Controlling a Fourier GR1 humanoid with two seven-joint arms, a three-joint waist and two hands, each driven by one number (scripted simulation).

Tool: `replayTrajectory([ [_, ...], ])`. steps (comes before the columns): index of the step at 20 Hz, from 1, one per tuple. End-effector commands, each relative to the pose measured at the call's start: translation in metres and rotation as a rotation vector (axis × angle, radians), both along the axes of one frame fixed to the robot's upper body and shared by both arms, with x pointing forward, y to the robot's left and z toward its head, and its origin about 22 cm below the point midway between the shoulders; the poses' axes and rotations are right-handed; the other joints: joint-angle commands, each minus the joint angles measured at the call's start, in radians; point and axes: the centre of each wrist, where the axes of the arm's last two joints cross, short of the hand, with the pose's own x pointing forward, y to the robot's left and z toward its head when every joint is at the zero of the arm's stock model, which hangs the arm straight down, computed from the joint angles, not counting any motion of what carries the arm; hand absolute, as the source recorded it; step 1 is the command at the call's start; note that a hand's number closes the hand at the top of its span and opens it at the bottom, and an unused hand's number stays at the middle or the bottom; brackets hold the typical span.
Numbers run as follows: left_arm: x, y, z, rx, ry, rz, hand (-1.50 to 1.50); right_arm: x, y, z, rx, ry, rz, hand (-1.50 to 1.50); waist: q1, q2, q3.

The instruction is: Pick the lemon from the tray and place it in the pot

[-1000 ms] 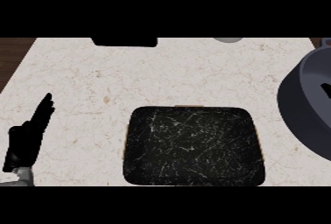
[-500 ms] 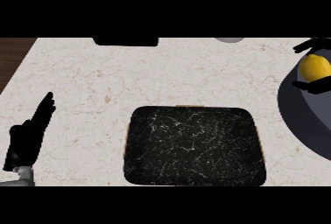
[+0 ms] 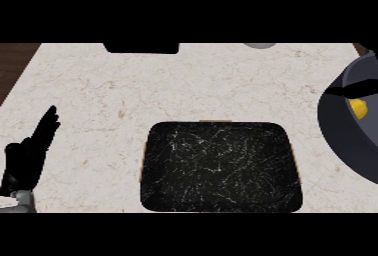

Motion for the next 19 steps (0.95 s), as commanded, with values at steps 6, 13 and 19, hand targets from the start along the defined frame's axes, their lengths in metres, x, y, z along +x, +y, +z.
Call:
replayTrajectory([
  [6,-0.004,0.004,0.004,0.0,-0.004,0.013,0.0,-0.014,-0.05,0.041,0.393,0.024,0.041,-1.5,-0.014,-0.005,-0.001],
  [13,-0.013,0.01,0.014,0.006,-0.005,0.013,0.0,-0.064,-0.109,0.025,0.452,0.094,0.057,-1.5,-0.006,-0.002,0.001],
  [19,-0.014,0.009,-0.003,-0.001,0.001,0.021,0.0,-0.112,-0.154,0.03,0.508,0.094,0.043,-1.5,-0.01,0.003,0.003],
])
